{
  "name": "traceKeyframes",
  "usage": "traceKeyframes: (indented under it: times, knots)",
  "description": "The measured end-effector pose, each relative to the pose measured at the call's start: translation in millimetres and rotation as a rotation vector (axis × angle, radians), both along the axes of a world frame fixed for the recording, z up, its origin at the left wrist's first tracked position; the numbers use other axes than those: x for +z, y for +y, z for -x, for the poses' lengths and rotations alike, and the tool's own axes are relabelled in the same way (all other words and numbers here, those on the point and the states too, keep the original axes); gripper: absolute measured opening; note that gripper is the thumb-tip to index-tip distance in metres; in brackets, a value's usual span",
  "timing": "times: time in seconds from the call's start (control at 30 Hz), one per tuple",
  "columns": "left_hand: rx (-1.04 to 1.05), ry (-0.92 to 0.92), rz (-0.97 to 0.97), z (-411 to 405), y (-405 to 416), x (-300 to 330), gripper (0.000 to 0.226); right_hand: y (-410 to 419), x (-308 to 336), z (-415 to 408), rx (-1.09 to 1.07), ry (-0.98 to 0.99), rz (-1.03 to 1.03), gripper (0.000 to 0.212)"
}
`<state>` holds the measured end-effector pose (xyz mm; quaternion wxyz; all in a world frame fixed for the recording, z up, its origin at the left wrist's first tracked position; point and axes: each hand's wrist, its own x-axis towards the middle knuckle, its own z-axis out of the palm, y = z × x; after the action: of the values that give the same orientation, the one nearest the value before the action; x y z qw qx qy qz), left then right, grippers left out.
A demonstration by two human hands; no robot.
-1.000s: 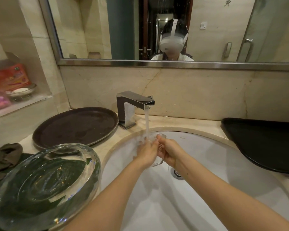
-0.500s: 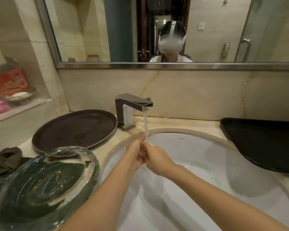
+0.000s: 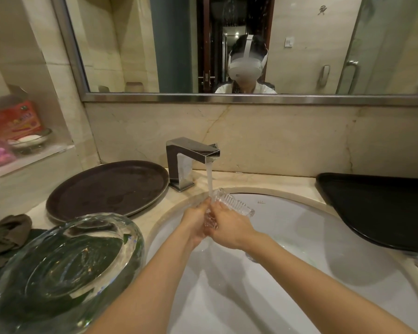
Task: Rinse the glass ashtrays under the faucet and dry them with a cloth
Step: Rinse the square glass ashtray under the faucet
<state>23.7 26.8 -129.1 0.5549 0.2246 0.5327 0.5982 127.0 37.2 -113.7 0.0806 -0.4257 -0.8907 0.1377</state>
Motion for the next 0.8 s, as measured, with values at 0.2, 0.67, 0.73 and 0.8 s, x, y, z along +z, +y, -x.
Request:
traceKeyframes:
  times: [0.2,0.67,0.73,0.8]
  knots:
    - [0.103,0.012,-0.022,0,3,-1,0.028,-5,-4,-14,0.109,0.157,-0.088,0.045]
    - [0.111,0.131,0.084,2,1,0,0.038,-1,-9,-32,0.138,-0.187,-0.31,0.114]
    - [0.078,0.153,0.079,-1,0,3,0.037,2,-8,-24,0.146,-0.184,-0.219,0.093]
    - [0.055,0.139,0.064,-1,-3,5,0.036,5,-8,-16,0.171,-0.245,-0.177,0.085]
